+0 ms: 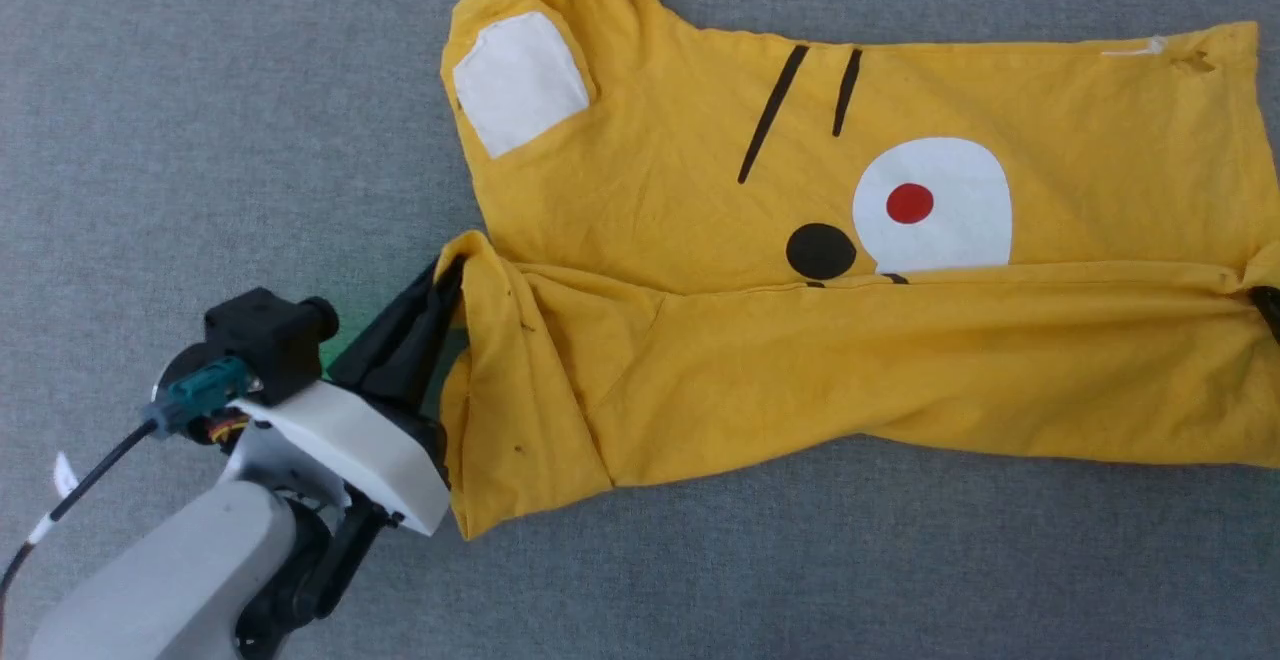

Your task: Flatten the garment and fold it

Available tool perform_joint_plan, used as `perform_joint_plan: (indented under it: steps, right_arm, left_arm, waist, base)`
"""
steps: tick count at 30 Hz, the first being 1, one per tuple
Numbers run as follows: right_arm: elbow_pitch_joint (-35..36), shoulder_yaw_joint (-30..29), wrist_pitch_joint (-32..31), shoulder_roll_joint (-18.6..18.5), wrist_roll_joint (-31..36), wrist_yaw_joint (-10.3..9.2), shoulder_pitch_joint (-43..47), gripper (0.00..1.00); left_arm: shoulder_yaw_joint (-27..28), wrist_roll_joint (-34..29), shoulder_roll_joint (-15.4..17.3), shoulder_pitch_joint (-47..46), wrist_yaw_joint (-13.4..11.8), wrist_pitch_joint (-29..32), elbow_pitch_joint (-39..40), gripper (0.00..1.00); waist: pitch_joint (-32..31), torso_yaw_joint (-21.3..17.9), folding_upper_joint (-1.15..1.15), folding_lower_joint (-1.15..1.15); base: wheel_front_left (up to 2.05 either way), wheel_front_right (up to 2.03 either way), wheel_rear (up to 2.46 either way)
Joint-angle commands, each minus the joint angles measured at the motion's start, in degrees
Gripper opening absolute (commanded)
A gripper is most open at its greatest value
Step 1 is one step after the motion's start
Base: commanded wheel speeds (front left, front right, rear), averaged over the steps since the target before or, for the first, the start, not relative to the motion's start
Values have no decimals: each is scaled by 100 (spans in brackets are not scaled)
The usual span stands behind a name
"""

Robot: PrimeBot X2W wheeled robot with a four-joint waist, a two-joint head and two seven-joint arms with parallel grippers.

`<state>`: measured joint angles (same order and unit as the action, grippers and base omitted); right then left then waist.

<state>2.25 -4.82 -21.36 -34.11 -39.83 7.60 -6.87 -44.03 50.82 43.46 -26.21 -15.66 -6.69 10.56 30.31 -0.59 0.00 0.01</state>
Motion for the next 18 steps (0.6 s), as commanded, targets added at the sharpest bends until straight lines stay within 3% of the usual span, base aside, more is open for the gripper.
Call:
perform_joint_plan:
  steps: [1,2,3,4,5,7,8,9,10,14,18]
  right_arm:
    - [-85,45,65,-20,-12,-11,-91,0]
    - [-133,76,94,-28,-25,-11,-107,0]
    - [-175,101,124,-36,-39,-11,-120,18]
    - [-206,116,173,-40,-51,-11,-135,45]
    - [-236,131,225,-44,-59,-11,-145,100]
    - [-295,166,285,-50,-76,-11,-154,100]
    - [-307,183,317,-42,-101,-11,-154,100]
    - [-308,191,347,-37,-129,-11,-148,100]
    - [-306,192,373,-33,-153,-11,-138,100]
    - [-239,147,482,-12,-194,-11,-19,100]
    - [-43,-46,603,97,-182,-11,211,100]
  left_arm:
    - [-28,-12,-82,-103,58,-29,-123,0]
    - [-48,0,-136,-123,86,-30,-199,0]
    - [-59,11,-187,-143,105,-39,-266,6]
    - [-66,23,-232,-160,117,-47,-327,21]
    - [-76,33,-273,-172,126,-49,-381,31]
    - [-77,94,-357,-173,145,-62,-449,43]
    - [-77,126,-384,-163,156,-65,-469,58]
    - [-70,147,-399,-153,163,-80,-479,83]
    - [-60,159,-404,-140,163,-103,-485,100]
    - [18,195,-388,-8,92,-261,-452,100]
    - [187,192,-277,344,-154,-523,-226,100]
  waist:
    - [23,10,0,-1]
    - [24,17,0,-1]
    - [20,25,0,-1]
    - [12,34,0,-1]
    - [-4,42,0,-1]
    - [-57,56,0,-1]
    - [-97,60,0,-1]
    - [-136,65,0,-1]
    - [-178,67,0,-1]
    - [-404,74,0,-1]
    - [-675,46,0,-1]
  base:
    - [0,0,0]
    - [0,0,0]
    - [0,0,0]
    - [0,0,0]
    - [0,0,0]
    - [0,0,0]
    - [0,0,0]
    - [0,0,0]
    - [0,0,0]
    - [0,0,0]
    - [0,0,0]
